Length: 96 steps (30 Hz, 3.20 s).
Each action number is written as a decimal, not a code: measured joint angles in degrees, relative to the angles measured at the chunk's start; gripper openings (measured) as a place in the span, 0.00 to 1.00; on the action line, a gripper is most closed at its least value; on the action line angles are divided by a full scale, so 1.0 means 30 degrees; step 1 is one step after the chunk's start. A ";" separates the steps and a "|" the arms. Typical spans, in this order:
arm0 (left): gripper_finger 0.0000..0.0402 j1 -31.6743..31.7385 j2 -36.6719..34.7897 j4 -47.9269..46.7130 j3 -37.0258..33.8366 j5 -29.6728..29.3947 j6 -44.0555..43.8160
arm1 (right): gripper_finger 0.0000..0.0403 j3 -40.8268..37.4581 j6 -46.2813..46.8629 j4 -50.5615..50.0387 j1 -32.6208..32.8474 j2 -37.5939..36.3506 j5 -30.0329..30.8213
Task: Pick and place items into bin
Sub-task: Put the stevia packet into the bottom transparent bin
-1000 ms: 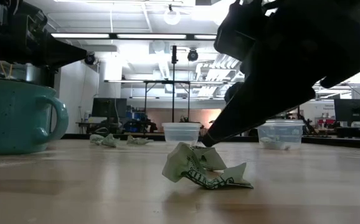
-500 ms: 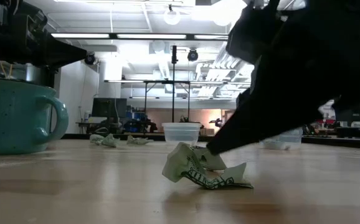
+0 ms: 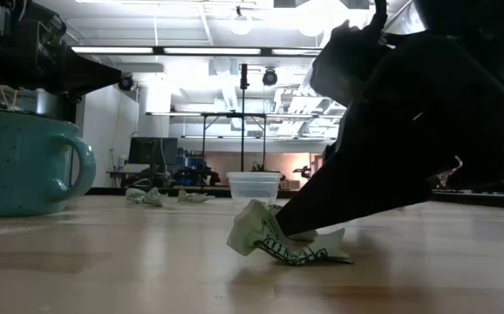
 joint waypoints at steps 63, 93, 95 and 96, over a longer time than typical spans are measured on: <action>0.25 0.0000 0.0002 0.0000 0.0000 0.0131 0.0022 | 0.02 -0.0036 -0.0332 -2.7046 -1.0732 -1.2650 -0.0211; 0.25 -0.0003 0.0002 0.0000 0.0000 0.0124 0.0022 | 0.55 -0.0022 -0.1063 -1.6607 -0.7135 -1.2428 -0.2760; 0.25 0.0000 0.0002 0.0000 0.0000 0.0124 0.0022 | 0.54 -0.0022 -0.1376 -1.2936 -0.5508 -1.1950 -0.2717; 0.25 0.0000 0.0002 0.0000 0.0000 0.0124 0.0022 | 0.54 -0.0013 -0.1812 -1.1193 -0.4651 -1.1562 -0.2716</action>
